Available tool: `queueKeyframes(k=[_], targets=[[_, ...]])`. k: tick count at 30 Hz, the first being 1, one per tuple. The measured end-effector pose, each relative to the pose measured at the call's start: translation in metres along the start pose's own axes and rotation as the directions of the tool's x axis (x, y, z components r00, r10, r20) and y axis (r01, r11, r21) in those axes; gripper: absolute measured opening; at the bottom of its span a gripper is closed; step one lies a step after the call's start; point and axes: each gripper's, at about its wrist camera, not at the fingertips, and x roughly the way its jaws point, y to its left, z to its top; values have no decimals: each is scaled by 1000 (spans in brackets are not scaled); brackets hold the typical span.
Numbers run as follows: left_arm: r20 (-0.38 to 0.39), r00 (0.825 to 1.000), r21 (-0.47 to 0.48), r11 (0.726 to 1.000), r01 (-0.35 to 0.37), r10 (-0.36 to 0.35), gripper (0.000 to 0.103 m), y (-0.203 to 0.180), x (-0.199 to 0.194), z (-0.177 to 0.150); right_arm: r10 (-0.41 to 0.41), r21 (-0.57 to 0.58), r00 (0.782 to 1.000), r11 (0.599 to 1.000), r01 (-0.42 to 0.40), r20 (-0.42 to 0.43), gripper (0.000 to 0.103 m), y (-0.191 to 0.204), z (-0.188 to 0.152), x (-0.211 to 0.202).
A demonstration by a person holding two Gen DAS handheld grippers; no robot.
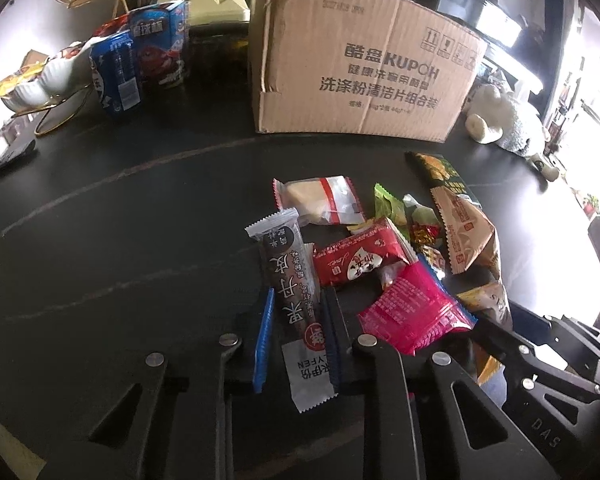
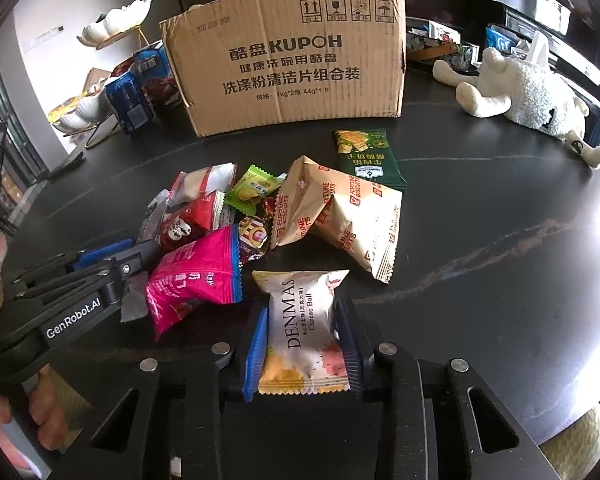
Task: Organize snacks
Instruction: 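Grasp the long black-and-white snack bar with the left tool while the right tool grasps the DENMAS packet, then lift both held snacks and carry them over the open cardboard box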
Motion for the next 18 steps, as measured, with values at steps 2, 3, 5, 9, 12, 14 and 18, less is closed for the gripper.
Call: queueKeyframes(k=[2, 3, 5, 9, 12, 14, 18], targets=[[3, 1000, 13, 1000, -3, 3, 22, -1, -1, -1, -2, 0, 1000, 1000, 2, 6, 32, 1, 0, -3], [2, 1000, 22, 1000, 0, 0, 21, -2, -1, -2, -1, 0, 1000, 1000, 1, 9, 31, 1, 0, -4], [4, 1000, 23, 1000, 7, -7, 21, -3, -4, -3, 0, -1, 1000, 1000, 0, 19, 31, 2, 0, -8], [32, 999, 34, 999, 7, -8, 20, -4, -18, -5, -6, -3, 999, 1000, 6, 47, 31, 3, -1, -20], [56, 998, 42, 999, 17, -19, 20, -7, -33, -6, -4, 4, 998, 1000, 4, 67, 31, 3, 0, -29], [71, 997, 50, 998, 24, -27, 20, -9, -42, -5, 3, 6, 996, 1000, -3, 84, 31, 3, 1, -37], [104, 993, 59, 997, 52, -58, 20, -11, -61, 0, 10, -5, 992, 1000, -9, 127, 31, 6, 7, -53]])
